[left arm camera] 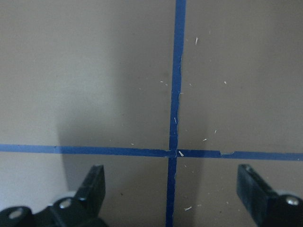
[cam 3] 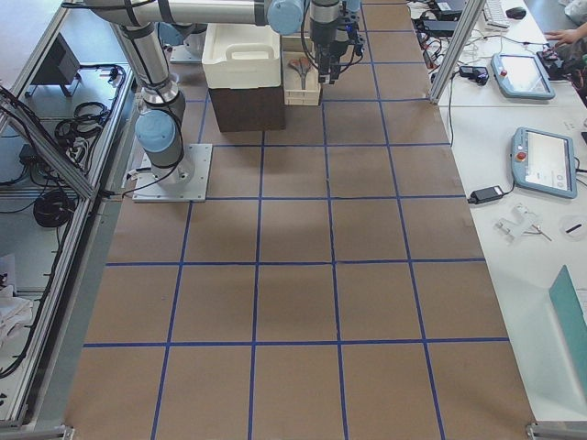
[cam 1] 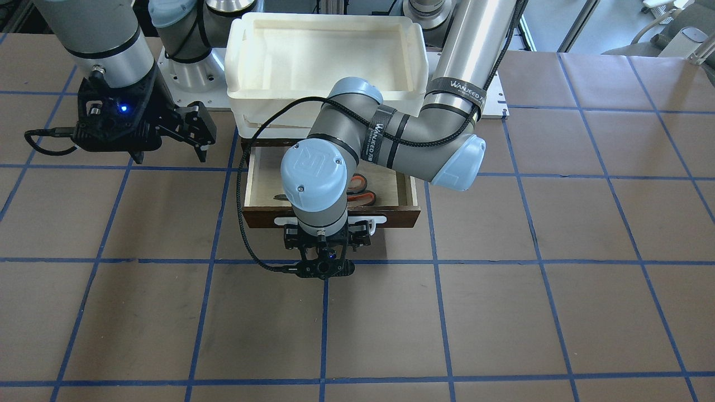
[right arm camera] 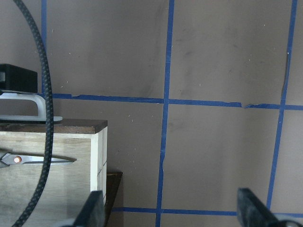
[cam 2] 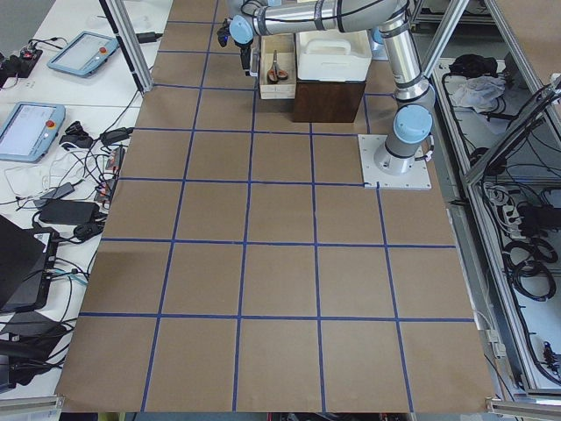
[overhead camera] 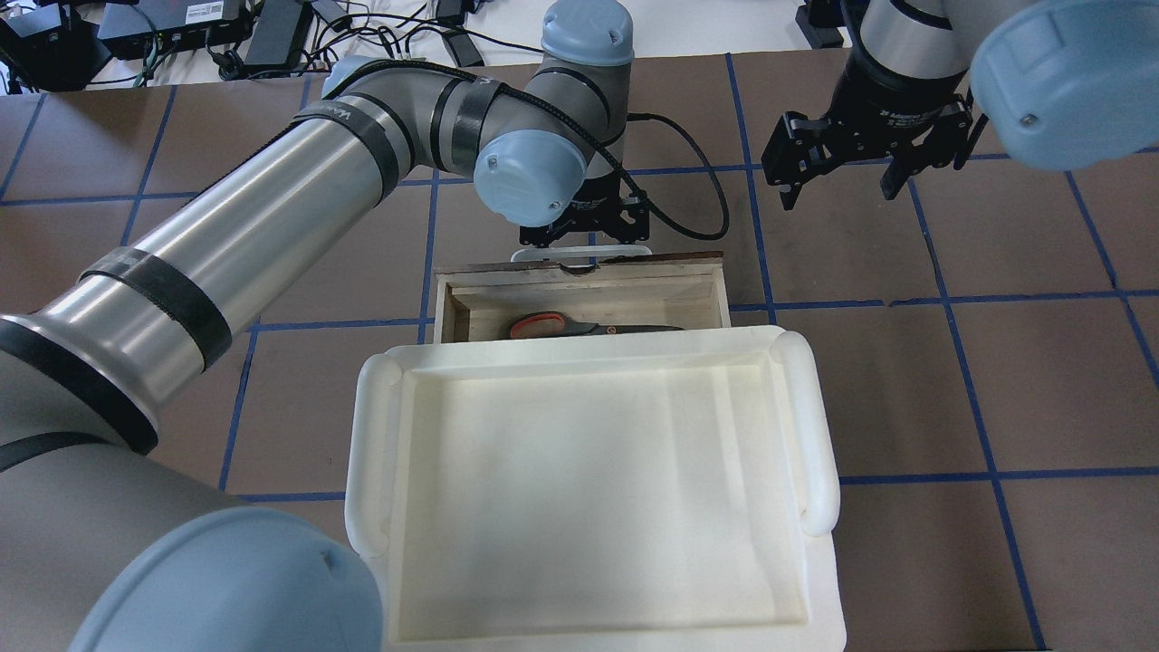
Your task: Put scissors in drawer and close it
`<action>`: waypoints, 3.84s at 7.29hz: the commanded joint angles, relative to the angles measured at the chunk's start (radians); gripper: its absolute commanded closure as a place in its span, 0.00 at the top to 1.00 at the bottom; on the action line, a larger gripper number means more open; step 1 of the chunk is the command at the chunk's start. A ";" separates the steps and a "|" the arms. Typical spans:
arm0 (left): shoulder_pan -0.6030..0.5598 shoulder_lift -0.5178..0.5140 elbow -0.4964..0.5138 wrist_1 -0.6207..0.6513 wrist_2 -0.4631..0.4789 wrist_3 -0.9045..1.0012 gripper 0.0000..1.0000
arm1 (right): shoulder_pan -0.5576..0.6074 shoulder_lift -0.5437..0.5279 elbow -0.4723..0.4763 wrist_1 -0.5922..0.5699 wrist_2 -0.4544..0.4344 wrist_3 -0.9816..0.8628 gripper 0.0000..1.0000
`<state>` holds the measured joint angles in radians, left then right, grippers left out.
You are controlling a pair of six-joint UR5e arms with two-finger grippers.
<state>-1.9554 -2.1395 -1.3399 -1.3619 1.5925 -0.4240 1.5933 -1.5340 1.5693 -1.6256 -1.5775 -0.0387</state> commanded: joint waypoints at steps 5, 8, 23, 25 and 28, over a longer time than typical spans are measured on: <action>-0.002 0.072 -0.103 -0.031 -0.002 0.001 1.00 | -0.001 0.002 0.000 0.000 0.013 0.002 1.00; -0.023 0.095 -0.149 -0.031 -0.002 -0.001 1.00 | -0.001 0.002 0.000 0.000 0.014 0.002 1.00; -0.049 0.181 -0.245 -0.082 -0.003 -0.004 1.00 | -0.001 0.002 0.002 -0.002 0.013 0.002 1.00; -0.043 0.179 -0.236 -0.080 -0.022 0.008 1.00 | -0.003 0.002 0.005 0.000 -0.001 0.002 1.00; -0.027 0.184 -0.150 -0.078 -0.017 0.014 1.00 | -0.003 0.003 0.005 0.004 -0.001 0.002 1.00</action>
<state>-1.9884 -1.9576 -1.5362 -1.4390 1.5746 -0.4114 1.5908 -1.5321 1.5738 -1.6231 -1.5783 -0.0359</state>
